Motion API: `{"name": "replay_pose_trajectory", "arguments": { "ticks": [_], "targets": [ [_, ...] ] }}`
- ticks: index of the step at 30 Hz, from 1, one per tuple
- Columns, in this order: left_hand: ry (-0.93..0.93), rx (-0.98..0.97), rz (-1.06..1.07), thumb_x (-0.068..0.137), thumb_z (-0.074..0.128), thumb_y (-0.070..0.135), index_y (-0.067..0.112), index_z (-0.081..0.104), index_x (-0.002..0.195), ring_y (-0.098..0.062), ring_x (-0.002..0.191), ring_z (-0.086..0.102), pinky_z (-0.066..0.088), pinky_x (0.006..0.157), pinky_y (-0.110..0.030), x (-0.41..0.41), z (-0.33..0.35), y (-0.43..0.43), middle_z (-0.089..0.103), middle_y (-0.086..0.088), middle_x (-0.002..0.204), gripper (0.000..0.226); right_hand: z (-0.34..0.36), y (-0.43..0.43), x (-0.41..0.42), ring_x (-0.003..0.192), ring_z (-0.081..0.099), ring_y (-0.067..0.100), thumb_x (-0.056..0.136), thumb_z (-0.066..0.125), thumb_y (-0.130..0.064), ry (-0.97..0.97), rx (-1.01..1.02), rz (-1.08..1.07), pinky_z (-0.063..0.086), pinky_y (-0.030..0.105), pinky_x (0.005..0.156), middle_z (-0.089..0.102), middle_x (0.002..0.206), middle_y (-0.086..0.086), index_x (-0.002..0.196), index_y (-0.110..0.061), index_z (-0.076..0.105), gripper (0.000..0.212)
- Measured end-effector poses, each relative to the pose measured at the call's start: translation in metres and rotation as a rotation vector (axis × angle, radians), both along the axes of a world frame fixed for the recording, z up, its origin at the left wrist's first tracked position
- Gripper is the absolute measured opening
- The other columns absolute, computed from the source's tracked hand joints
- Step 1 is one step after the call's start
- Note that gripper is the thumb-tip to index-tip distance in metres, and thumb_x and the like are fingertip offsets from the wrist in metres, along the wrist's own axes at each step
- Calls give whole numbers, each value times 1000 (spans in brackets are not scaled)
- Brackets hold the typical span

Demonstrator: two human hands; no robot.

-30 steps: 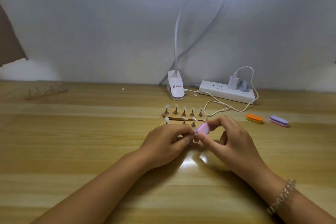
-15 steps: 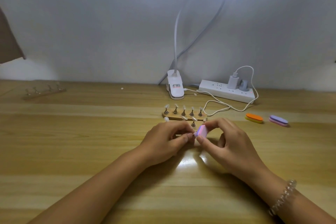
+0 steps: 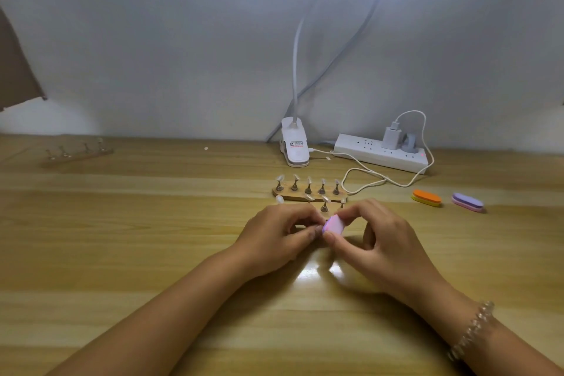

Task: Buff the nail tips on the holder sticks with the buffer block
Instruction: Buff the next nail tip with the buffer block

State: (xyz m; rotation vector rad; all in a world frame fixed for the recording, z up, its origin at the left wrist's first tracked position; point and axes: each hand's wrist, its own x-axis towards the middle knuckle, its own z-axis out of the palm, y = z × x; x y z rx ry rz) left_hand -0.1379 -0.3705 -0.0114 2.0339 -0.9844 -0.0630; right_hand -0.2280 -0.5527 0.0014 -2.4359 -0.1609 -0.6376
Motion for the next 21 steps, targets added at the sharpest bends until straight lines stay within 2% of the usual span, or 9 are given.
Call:
{"name": "replay_pose_trajectory", "arguments": {
  "ticks": [2, 7, 10, 14, 18, 20, 21],
  "targets": [
    [1, -3, 1, 95, 64, 20, 26, 72, 100, 16, 59, 53, 38, 60, -24, 0, 0, 0, 68, 16, 88, 11, 0, -3, 3, 64, 47, -6, 79, 69, -50, -2, 8, -55, 35, 23, 64, 60, 94, -16, 90, -30, 64, 23],
    [-9, 8, 4, 95, 63, 16, 25, 72, 101, 17, 59, 53, 41, 62, -24, -1, 1, 0, 69, 16, 89, 14, -2, 4, -5, 60, 44, -6, 77, 59, -59, -39, -136, -15, 34, 22, 55, 57, 94, -17, 93, -32, 61, 32],
    [-19, -9, -3, 95, 65, 17, 24, 72, 98, 19, 59, 52, 36, 59, -15, -2, 2, 0, 70, 16, 89, 11, -1, 0, 1, 62, 43, -6, 78, 63, -56, -29, -73, -107, 36, 25, 62, 58, 94, -17, 92, -31, 62, 29],
    [-5, -12, -6, 95, 64, 15, 23, 72, 97, 18, 59, 53, 37, 59, -17, -2, 1, 0, 67, 17, 86, 12, -4, 3, -2, 62, 46, -7, 80, 64, -54, -43, -145, -59, 33, 20, 57, 57, 93, -17, 90, -32, 60, 25],
    [20, -44, 5, 96, 65, 21, 24, 71, 97, 12, 63, 56, 40, 59, -22, -1, 0, -1, 72, 14, 88, 7, -1, -5, 4, 69, 49, -2, 81, 70, -41, -39, 24, -180, 41, 29, 67, 60, 96, -17, 90, -32, 60, 16],
    [56, -72, -3, 97, 62, 19, 23, 69, 98, 1, 72, 63, 43, 57, -24, -2, 0, -1, 74, 12, 90, 7, 1, -4, 2, 63, 50, 0, 80, 71, -37, -63, 82, -132, 42, 28, 65, 61, 97, -17, 94, -31, 60, 18],
    [64, -82, -8, 98, 61, 17, 22, 68, 99, 0, 70, 64, 44, 56, -25, -2, 0, 0, 74, 12, 88, 8, 1, -1, -1, 63, 51, 0, 79, 71, -36, -68, 67, -83, 42, 28, 62, 60, 97, -17, 96, -31, 60, 21]
  ]
}}
